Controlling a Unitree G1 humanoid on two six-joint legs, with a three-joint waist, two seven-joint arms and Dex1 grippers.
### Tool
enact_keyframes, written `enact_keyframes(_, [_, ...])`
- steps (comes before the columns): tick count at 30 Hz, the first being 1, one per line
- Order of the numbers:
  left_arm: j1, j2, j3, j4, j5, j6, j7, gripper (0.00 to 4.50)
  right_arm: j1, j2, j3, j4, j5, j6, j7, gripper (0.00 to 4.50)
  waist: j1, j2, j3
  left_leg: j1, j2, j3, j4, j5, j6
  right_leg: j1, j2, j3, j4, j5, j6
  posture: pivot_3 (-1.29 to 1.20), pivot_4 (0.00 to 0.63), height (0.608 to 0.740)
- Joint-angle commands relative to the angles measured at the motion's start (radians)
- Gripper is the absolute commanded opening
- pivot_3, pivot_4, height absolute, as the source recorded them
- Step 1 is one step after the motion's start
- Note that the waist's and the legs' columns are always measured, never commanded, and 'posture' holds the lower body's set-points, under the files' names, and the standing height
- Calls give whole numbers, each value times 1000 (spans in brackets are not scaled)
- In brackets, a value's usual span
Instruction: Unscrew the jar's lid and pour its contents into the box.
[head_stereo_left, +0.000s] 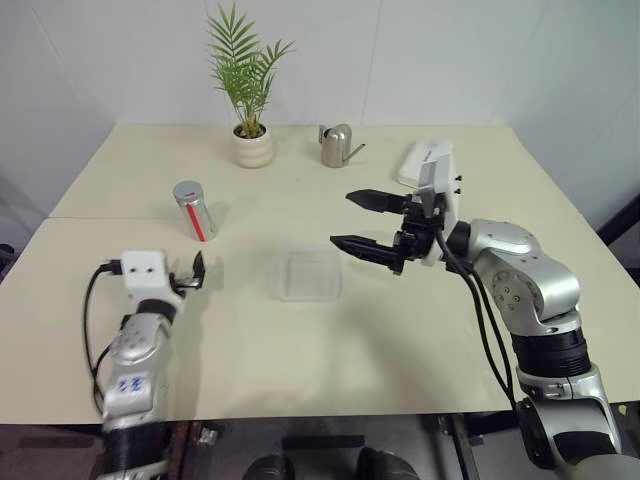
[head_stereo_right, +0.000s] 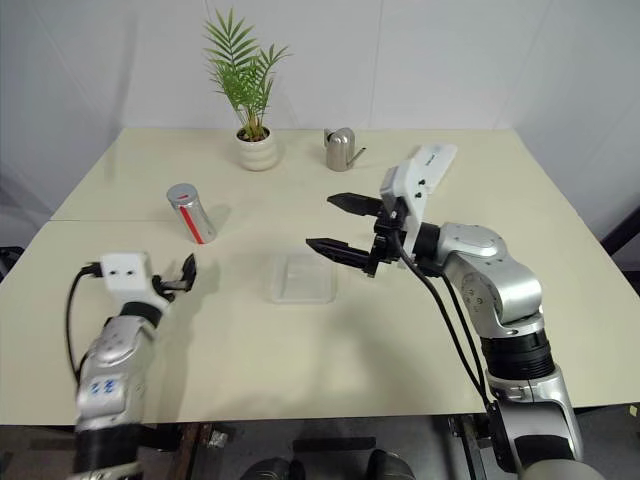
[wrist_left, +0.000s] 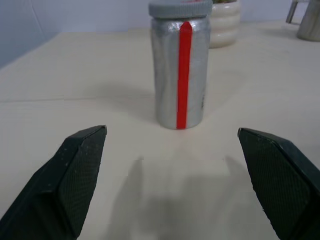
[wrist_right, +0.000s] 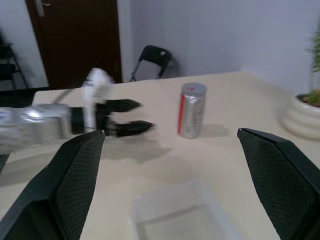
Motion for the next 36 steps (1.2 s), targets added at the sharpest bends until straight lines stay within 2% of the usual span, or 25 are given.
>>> enact_keyframes(1, [-131, 25, -10, 129, 38, -71, 42, 4479, 6, 10, -13, -50, 0, -15, -24, 4500, 4, 0, 0, -1, 0, 0, 1, 0, 0, 0, 0, -1, 0, 0, 0, 0, 150, 740])
enact_keyframes(5, [-270, 46, -35, 313, 79, -121, 82, 4479, 17, 42, -7, -68, 6, -18, -47, 4500, 5, 0, 0, -2, 0, 0, 1, 0, 0, 0, 0, -3, -1, 0, 0, 0, 150, 740])
enact_keyframes(13, [-347, 78, -42, 474, 83, -215, 93, 4479, 45, 79, -10, -119, 11, -9, -99, 4500, -8, 0, 0, -2, 0, 0, 1, 0, 1, -1, 1, -5, -2, 0, 0, 0, 150, 740])
enact_keyframes(23, [-542, 159, -54, 850, 87, -384, 69, 4479, 81, 65, -43, -162, 10, -8, -155, 4500, -17, 0, 0, -2, 0, 0, 1, 0, 1, 0, 0, -4, -1, 0, 0, 0, 150, 740])
enact_keyframes(30, [-628, 166, -64, 1017, 83, -434, 43, 4479, 102, 72, -55, -184, 5, -22, -194, 4500, -18, -1, 0, -2, -1, 1, 1, 0, 1, -1, 0, -5, -1, 0, 0, 0, 150, 740])
enact_keyframes(36, [-645, 171, -77, 1060, 85, -461, 46, 4479, 114, 81, -51, -188, 3, -37, -212, 4500, -19, -1, 0, -2, -1, 1, 1, 0, 1, -1, 0, -5, -1, 0, 0, 0, 150, 740])
